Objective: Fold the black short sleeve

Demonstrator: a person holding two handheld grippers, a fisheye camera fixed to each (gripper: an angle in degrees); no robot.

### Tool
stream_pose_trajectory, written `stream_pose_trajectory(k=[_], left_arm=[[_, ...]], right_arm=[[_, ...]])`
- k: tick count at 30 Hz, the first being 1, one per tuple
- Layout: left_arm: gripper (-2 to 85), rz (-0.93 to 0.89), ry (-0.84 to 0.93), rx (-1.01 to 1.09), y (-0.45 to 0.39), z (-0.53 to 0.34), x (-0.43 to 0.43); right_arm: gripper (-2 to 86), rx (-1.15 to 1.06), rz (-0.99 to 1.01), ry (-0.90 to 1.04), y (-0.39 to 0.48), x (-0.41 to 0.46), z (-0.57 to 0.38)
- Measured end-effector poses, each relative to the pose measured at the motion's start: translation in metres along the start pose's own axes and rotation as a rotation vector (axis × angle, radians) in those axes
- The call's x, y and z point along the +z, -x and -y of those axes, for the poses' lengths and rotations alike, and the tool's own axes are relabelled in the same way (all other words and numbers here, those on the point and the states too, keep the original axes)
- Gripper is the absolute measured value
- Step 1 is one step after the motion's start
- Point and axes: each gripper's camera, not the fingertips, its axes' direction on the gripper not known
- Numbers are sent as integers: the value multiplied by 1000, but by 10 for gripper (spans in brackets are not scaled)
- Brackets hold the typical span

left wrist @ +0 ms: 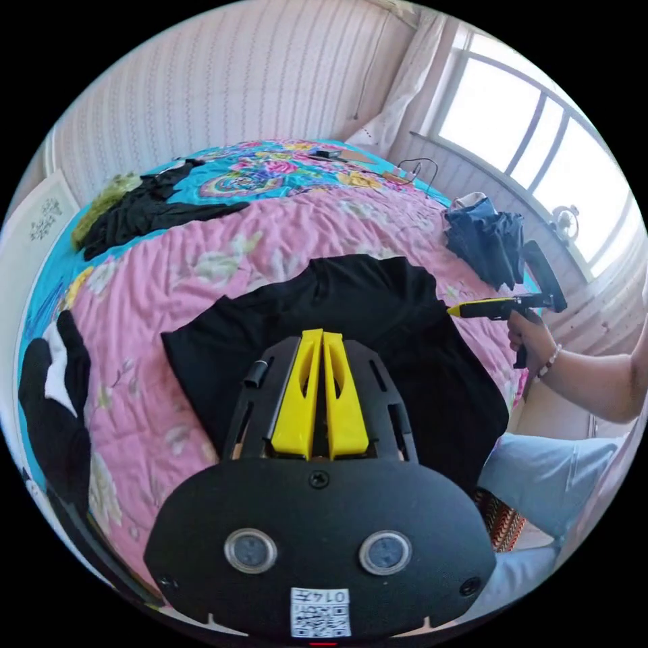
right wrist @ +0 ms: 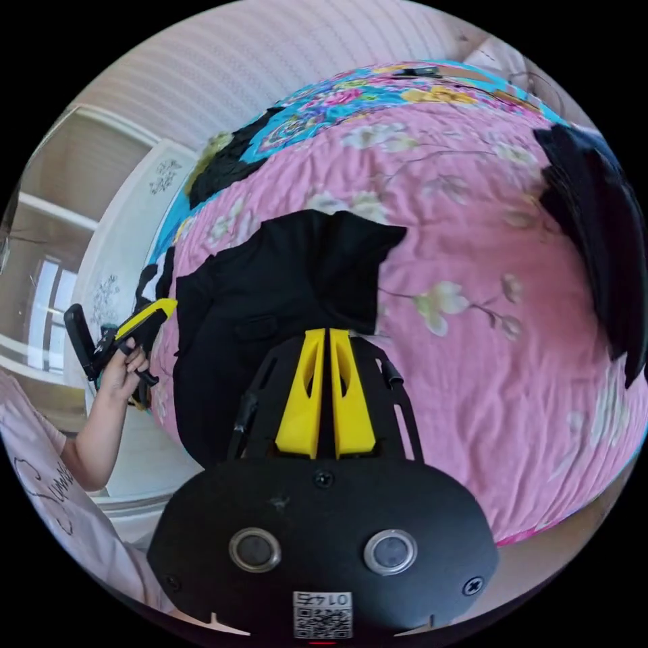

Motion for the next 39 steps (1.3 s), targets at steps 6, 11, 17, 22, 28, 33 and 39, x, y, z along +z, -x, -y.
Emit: stream_pose_trajectory(k=[6, 11, 17, 22, 28, 33, 39], left_arm=[[13, -193, -12, 169, -115, 98, 108], [54, -229, 42, 281, -212, 157, 214], [28, -177, 246, 385, -264, 141, 322], [-6, -235, 218, 335, -250, 135, 319], [-2, -235, 157, 285, -221, 131, 301], [51, -276, 13, 173, -169, 130, 249], [45, -243, -67, 168, -108, 100, 173]], right_arm=[[54, 117, 82, -63, -44, -44, -4], [75, 192, 234, -105, -63, -52, 6], [45, 217, 245, -66, -72, -39, 14], [28, 202, 251, -60, -72, -48, 17], [21, 205, 254, -71, -72, -53, 12], [16, 226, 255, -64, -75, -51, 5], [10, 210, 220, -69, -73, -49, -4]])
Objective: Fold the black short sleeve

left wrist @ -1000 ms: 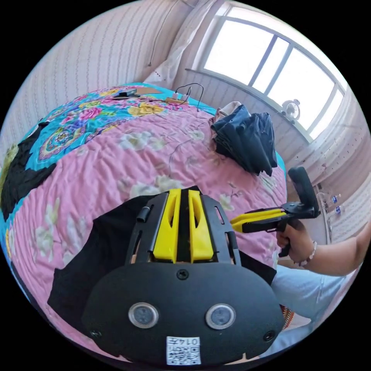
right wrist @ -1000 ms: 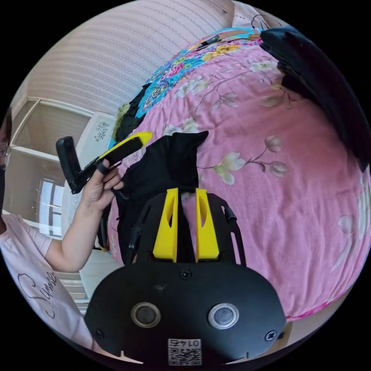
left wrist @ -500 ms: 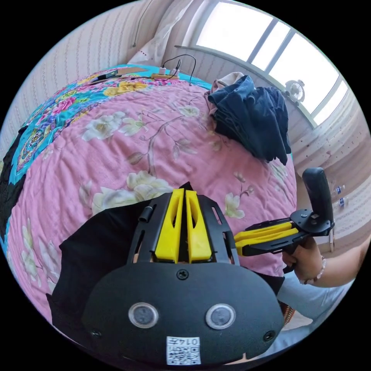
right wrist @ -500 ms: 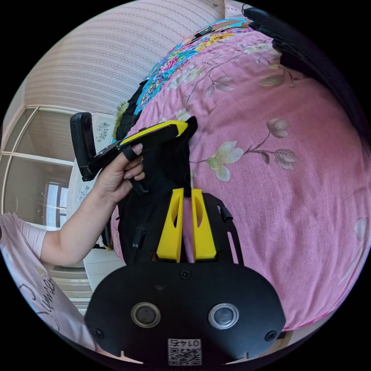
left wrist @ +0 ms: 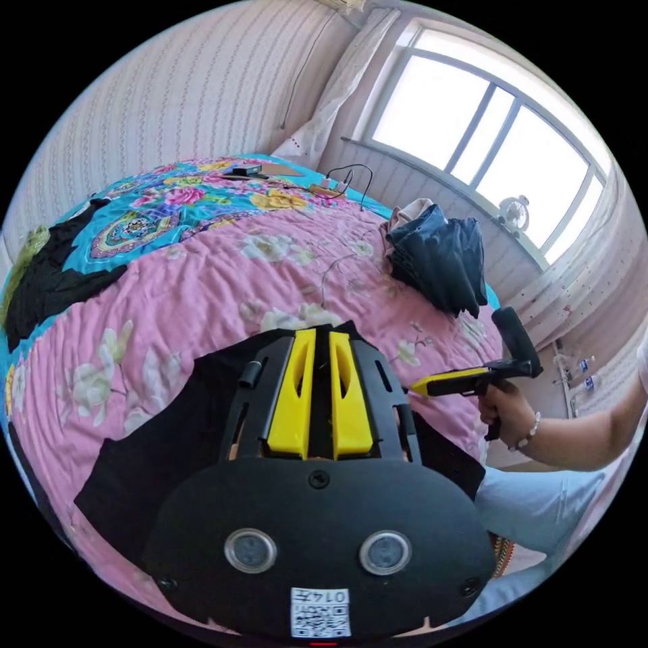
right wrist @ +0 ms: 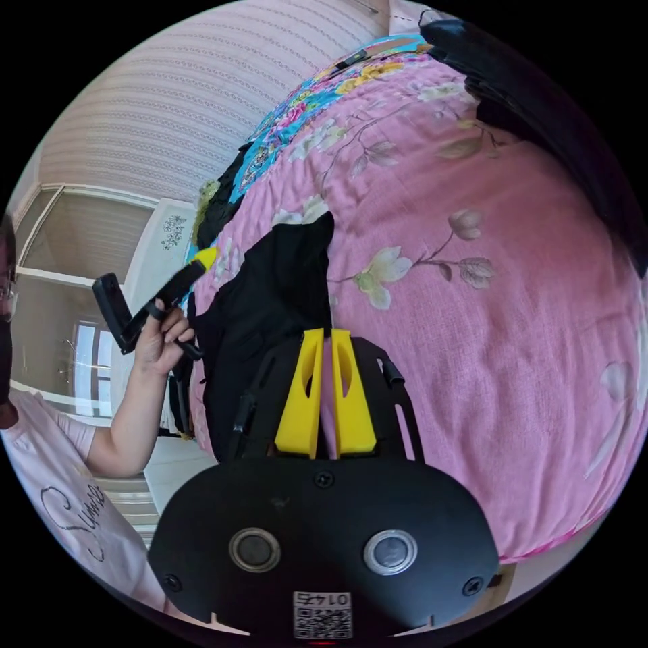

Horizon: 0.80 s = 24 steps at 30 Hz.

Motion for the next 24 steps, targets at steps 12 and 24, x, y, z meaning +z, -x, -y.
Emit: stream_pose_trajectory(k=[12, 24], left_arm=[[56, 494, 165, -382, 68, -189, -158], [-8, 473, 215, -449, 126, -226, -194]], right_arm=[[50, -562, 93, 251, 172, 159, 9], [19, -430, 222, 329, 188, 311, 6]])
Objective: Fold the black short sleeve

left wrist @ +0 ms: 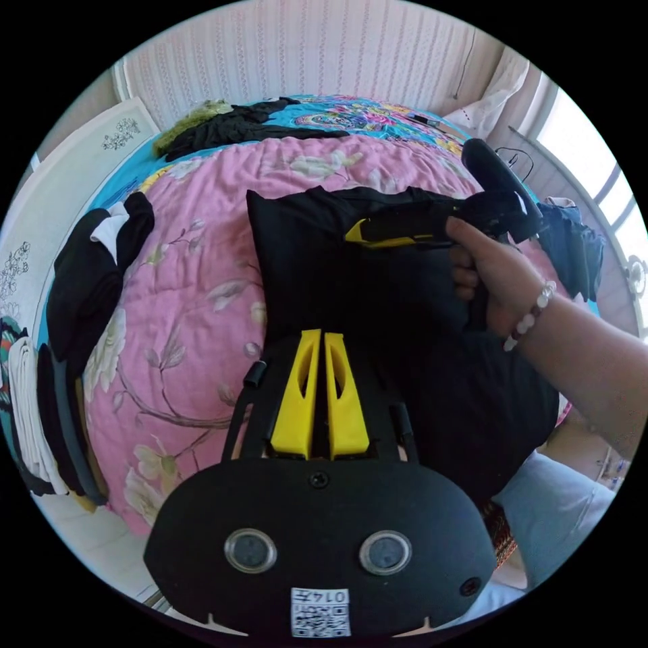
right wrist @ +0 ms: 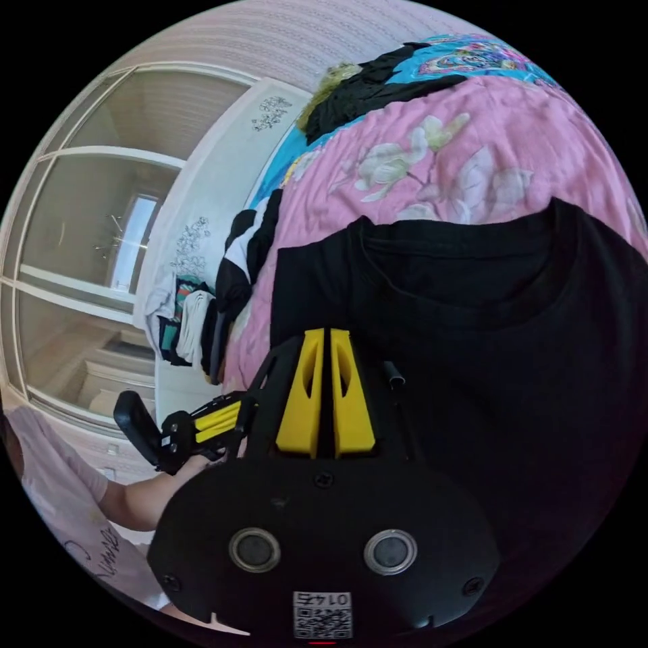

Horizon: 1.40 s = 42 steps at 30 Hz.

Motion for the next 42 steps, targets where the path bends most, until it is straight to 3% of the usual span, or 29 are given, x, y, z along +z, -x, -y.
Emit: stream_pose_trajectory(k=[5, 10, 13, 16, 21, 26, 29, 32, 36, 39, 42], left_arm=[[-10, -28, -82, -75, 48, -4, -49], [-10, -15, -212, -244, 114, -17, -97], [-9, 35, -193, -304, 148, -25, -95], [-8, 94, -187, -380, 172, -36, -105], [13, 8, -209, -477, 195, -60, -122], [55, -100, -170, -563, 207, -40, -87], [21, -96, -203, -549, 201, -43, -67], [-5, -108, -183, -534, 196, -43, -80], [-9, -56, -268, -510, 189, -49, -106], [-10, -28, -133, -460, 179, -52, -70], [-10, -13, -152, -414, 164, -59, -63]], right_arm=[[7, -97, -9, 37, 27, 13, 3], [9, -228, 151, 62, 63, 49, 44], [15, -341, 158, 152, 90, 97, 71], [16, -397, 174, 88, 101, 95, 80], [11, -342, 60, 163, 81, 116, 67], [31, -358, -61, 312, 80, 200, 55], [13, -355, -152, 365, 76, 249, 52], [4, -302, -74, 369, 77, 246, 63], [0, -403, -50, 310, 105, 243, 65], [-2, -428, -139, 401, 103, 287, 60], [4, -383, -62, 417, 98, 283, 71]])
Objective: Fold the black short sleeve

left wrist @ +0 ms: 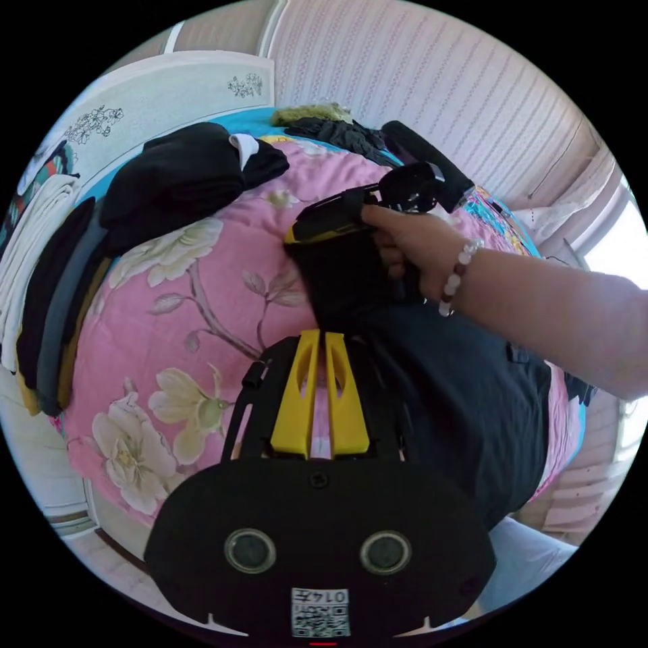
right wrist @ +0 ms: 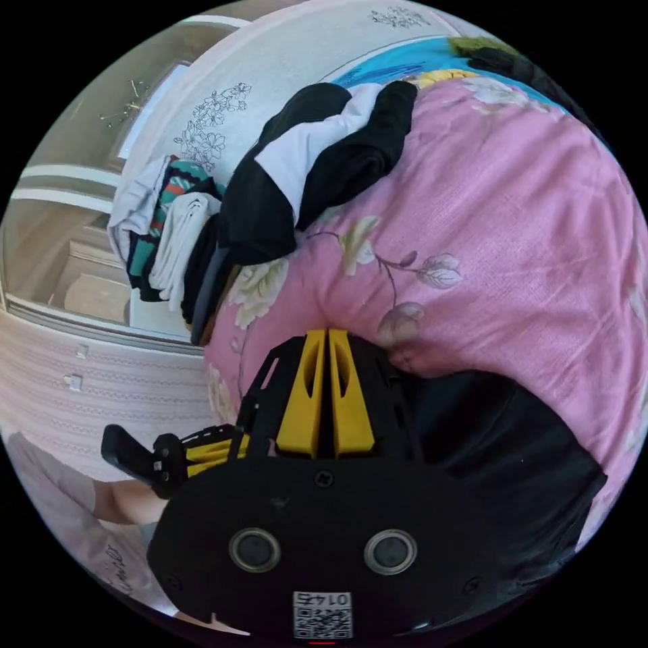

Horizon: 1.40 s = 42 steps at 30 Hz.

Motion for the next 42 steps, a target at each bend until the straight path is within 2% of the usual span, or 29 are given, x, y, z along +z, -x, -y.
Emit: stream_pose_trajectory(k=[1, 3, 5, 7, 9, 12, 15, 19, 22, 25, 29, 31, 33, 35, 42], left_arm=[[-9, -11, 17, 9, -3, -1, -3], [-10, -18, 0, 0, -7, -7, -16], [-10, 6, -31, 28, -18, -16, -39], [-10, 16, -49, 88, -36, -19, -55], [-10, 45, -28, 207, -66, -18, -62], [-10, 139, 15, 464, -146, -10, -57], [-10, -9, -67, 632, -227, -4, -46], [-9, -270, 46, 723, -350, 14, 17], [-6, -383, 28, 812, -446, 20, 53], [10, -431, 78, 909, -540, 25, 96], [43, -367, 181, 1002, -646, 21, 159], [42, -309, 207, 1077, -675, 8, 188], [31, -224, 320, 1137, -695, -8, 225], [12, -250, 276, 1178, -697, -12, 226], [-3, -346, 145, 983, -624, 30, 158]], right_arm=[[6, -26, 20, 5, 4, -13, -1], [6, -111, -10, -121, 20, -56, -23], [2, -195, -127, -312, 40, -117, -84], [0, -205, -235, -351, 46, -145, -138], [-2, -179, -356, -290, 45, -155, -191], [-3, 6, -492, -155, 28, -166, -281], [4, 242, -500, -167, 7, -204, -362], [45, 506, -464, -363, -21, -261, -440], [60, 652, -399, -540, -41, -288, -473], [62, 739, -340, -647, -58, -303, -488], [59, 835, -304, -619, -78, -307, -483], [49, 843, -273, -630, -83, -310, -481], [37, 828, -237, -651, -86, -314, -480], [28, 826, -193, -663, -90, -319, -481], [15, 717, -231, -687, -51, -343, -474]])
